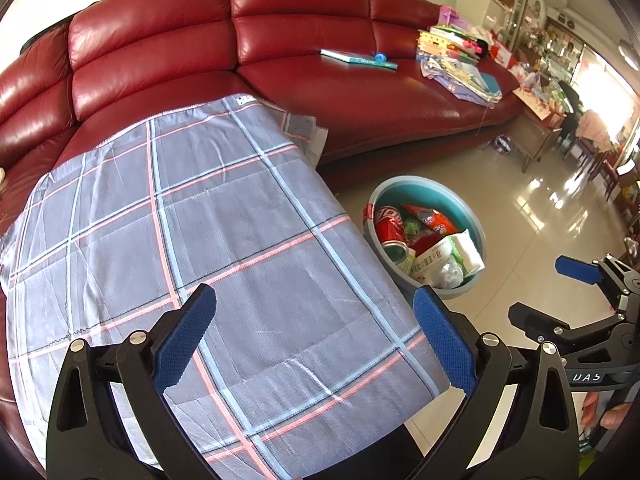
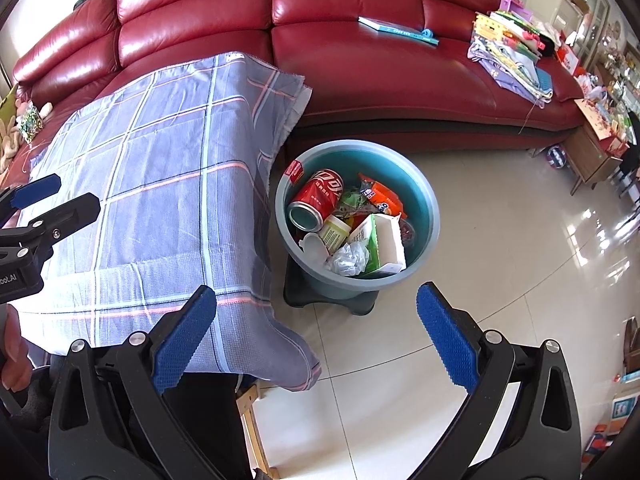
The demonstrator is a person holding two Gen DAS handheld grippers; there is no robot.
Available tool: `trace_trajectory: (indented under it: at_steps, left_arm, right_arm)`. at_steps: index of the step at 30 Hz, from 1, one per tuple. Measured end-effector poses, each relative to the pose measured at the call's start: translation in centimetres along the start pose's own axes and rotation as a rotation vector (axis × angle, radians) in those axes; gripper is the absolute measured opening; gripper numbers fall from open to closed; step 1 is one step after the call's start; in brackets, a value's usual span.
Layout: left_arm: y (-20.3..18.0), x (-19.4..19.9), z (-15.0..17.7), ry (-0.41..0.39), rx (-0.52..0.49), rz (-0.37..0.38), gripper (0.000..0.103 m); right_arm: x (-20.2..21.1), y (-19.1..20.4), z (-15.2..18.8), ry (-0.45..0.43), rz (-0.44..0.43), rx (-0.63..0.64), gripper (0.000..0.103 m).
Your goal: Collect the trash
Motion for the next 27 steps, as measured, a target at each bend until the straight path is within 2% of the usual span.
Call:
trace_trajectory:
  at_steps: [16,23,27]
  left_arm:
    - [0.3,-1.8,0.7,0.024,0.009,-0.012,0.099]
    - [0.0,-2.2,0.9,0.023,-0.001,0.009,0.099]
    - [-0.3,-2.2,0.9,0.015,-0.022,-0.007,0.099]
  right_arm:
    - [-2.0,-0.1,0.3,0.035,0.009,-0.001,0.096]
    - [-2.7,-0.4,0.3,0.047,0.006,-0.013,0.096]
    - [-3.0,-0.8,0.3,0.05,0.006,-0.023,0.096]
Point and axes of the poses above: each gripper's, at about its wrist camera, not at the fingertips, and x roughly against the way its jaws point, y to its left, z to its underside, the point moved 4 cm from there along -x, roughly the way its jaws point, and after that the axes turned 1 degree about z, right-handed, at the moved point
